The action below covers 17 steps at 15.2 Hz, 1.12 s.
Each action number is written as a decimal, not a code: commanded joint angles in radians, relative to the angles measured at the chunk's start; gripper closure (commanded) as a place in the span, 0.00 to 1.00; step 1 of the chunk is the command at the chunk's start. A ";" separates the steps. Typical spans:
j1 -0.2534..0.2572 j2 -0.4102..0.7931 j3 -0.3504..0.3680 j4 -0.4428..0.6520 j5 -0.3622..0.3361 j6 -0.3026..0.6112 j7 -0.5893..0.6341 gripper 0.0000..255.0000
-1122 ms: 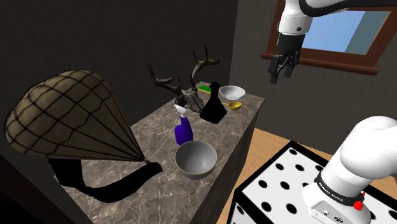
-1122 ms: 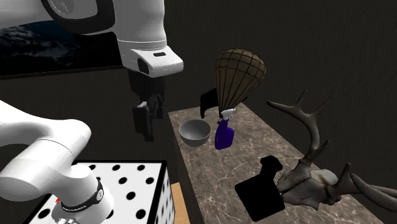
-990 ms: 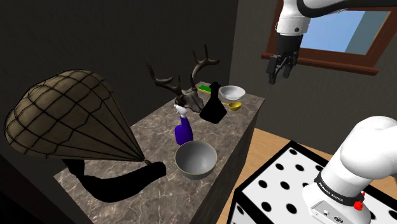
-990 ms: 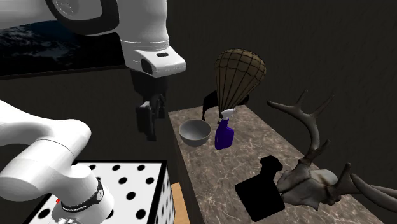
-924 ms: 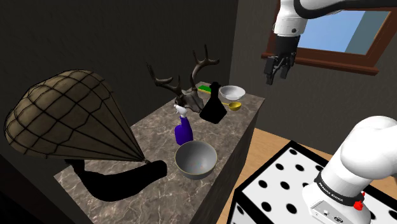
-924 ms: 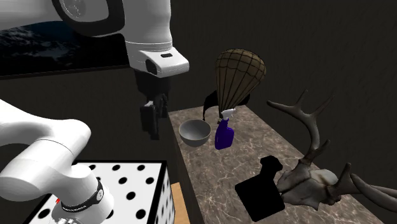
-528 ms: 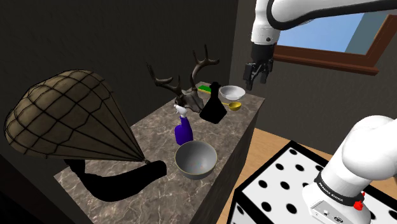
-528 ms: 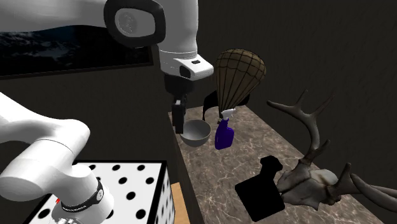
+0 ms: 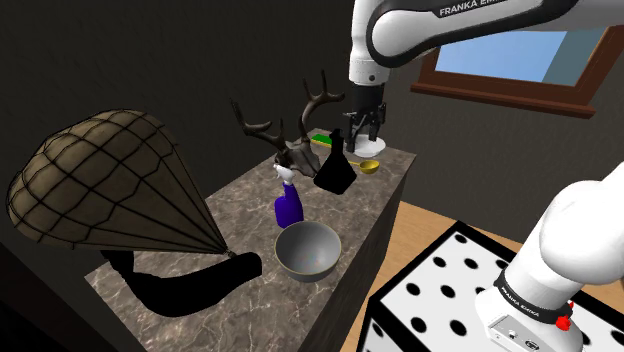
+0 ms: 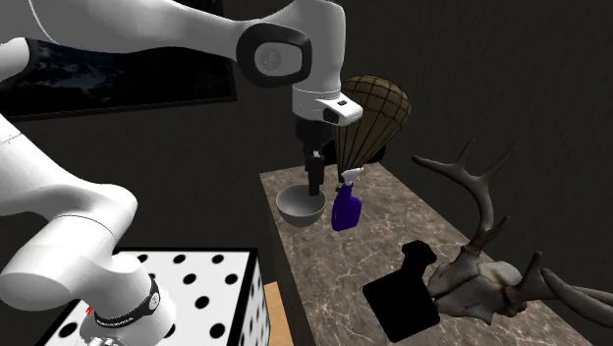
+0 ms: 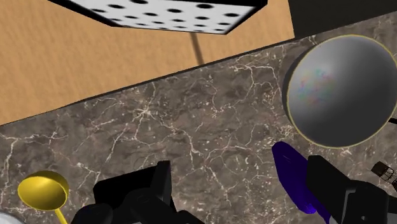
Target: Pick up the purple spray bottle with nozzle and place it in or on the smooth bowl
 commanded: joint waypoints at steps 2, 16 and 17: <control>0.017 0.104 0.034 0.069 -0.006 0.038 0.028 0.00; 0.113 0.531 0.124 0.433 -0.108 0.099 0.141 0.00; 0.114 0.534 0.124 0.423 -0.109 0.112 0.141 0.00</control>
